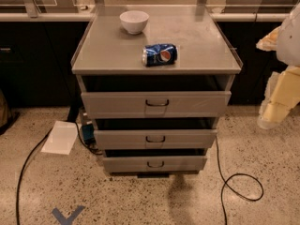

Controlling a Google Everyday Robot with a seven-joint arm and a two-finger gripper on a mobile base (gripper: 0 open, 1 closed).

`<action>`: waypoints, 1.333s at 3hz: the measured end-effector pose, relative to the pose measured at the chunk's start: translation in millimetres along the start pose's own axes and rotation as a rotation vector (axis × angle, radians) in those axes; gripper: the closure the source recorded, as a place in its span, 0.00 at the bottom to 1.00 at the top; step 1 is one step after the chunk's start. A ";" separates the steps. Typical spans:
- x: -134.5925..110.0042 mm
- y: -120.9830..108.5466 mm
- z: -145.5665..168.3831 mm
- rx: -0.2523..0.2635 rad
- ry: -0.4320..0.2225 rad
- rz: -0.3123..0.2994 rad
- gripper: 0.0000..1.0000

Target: Open bottom drawer

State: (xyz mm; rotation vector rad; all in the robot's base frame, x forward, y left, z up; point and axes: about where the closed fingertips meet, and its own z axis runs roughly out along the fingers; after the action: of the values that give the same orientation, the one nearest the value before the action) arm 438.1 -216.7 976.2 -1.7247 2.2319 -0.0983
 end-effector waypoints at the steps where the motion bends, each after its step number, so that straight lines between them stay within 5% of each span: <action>1: 0.0 0.0 0.0 0.000 0.000 0.000 0.00; 2: -0.1 10.5 27.0 -0.008 -0.036 0.008 0.00; 4: -1.0 69.8 187.5 -0.132 -0.166 -0.032 0.00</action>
Offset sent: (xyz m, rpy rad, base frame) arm -0.0067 0.0231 -0.1072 0.1386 0.0130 0.0106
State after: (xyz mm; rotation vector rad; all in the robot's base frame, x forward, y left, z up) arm 427.7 -171.0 781.6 -1.7652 2.1324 0.1823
